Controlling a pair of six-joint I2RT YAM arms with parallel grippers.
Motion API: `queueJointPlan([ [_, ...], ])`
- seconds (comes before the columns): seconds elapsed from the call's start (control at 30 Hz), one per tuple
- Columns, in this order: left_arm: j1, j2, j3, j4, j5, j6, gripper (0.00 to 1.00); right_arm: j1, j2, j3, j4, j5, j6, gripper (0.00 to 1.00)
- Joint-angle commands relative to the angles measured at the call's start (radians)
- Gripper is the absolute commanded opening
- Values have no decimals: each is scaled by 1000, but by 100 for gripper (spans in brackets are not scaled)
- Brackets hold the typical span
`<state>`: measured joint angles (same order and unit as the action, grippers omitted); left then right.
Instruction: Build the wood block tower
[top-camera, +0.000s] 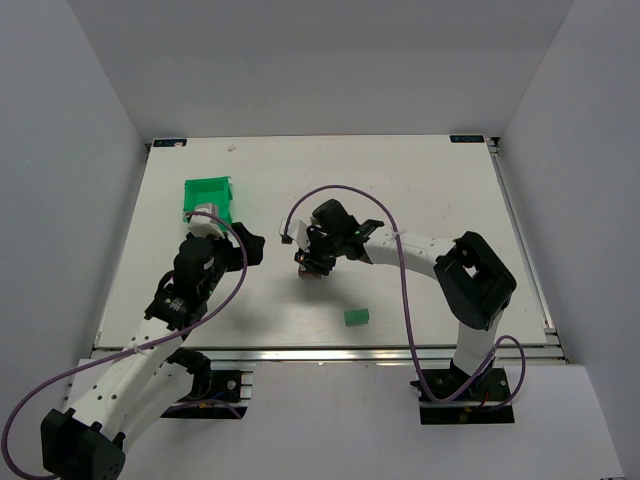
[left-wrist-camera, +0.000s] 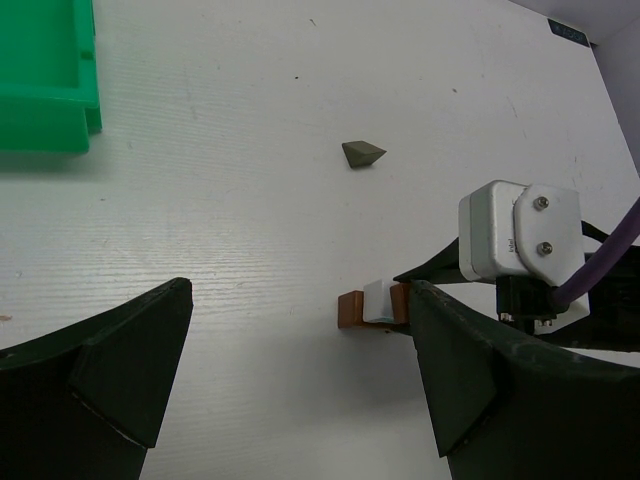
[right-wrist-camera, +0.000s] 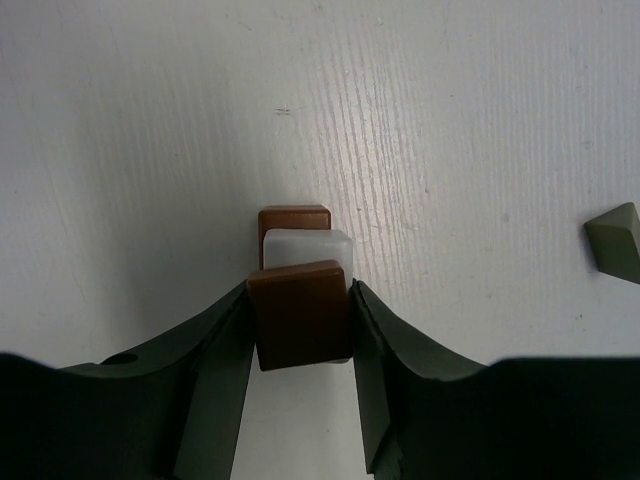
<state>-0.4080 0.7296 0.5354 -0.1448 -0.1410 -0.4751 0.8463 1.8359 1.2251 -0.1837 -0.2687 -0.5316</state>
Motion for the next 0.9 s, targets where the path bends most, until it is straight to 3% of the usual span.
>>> queueJointPlan([
  [0.0, 1, -6, -3, 19, 12, 9, 98, -1, 11, 40, 4, -21, -8, 47],
  [0.27, 0, -2, -3, 22, 20, 12, 98, 0, -3, 34, -3, -20, -7, 47],
  [0.47, 0, -1, -2, 22, 21, 13, 98, 2, -39, 17, 6, -30, -1, 54],
  [0.53, 0, -1, -2, 22, 23, 13, 98, 2, -55, 14, 7, -32, 1, 62],
  [0.83, 0, -12, 1, 16, 27, 13, 98, 2, -170, -1, -2, -20, 13, 78],
  [0.87, 0, -13, 1, 16, 27, 13, 98, -1, -191, -9, 3, -21, 13, 89],
])
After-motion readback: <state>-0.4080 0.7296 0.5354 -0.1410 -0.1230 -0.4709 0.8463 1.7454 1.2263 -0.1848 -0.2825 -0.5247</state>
